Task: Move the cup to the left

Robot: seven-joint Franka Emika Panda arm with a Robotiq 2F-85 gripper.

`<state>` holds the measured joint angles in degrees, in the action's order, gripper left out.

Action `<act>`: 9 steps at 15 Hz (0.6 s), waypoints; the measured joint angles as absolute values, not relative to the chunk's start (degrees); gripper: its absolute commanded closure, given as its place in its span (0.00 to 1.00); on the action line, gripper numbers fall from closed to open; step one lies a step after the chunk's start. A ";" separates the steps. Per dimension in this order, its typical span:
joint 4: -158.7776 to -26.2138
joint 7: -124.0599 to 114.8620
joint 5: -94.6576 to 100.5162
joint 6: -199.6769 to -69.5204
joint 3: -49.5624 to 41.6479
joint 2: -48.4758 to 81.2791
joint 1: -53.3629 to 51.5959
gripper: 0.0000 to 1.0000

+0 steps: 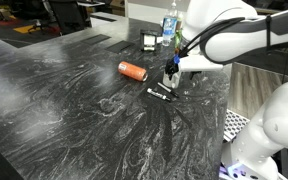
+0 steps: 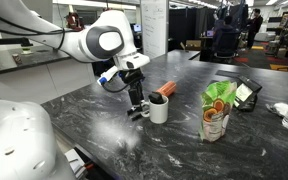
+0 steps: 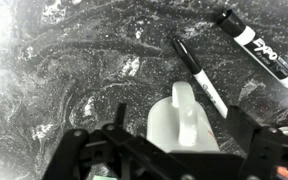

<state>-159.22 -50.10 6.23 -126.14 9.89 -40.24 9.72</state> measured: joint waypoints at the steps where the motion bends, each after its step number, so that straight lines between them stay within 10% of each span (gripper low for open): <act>1: -159.22 -49.78 6.23 -126.21 9.84 -39.53 9.37 0.32; 9: -159.17 -49.47 7.38 -130.53 9.85 -34.84 8.71 0.91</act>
<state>-159.17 -49.47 7.38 -130.53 9.85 -34.84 8.71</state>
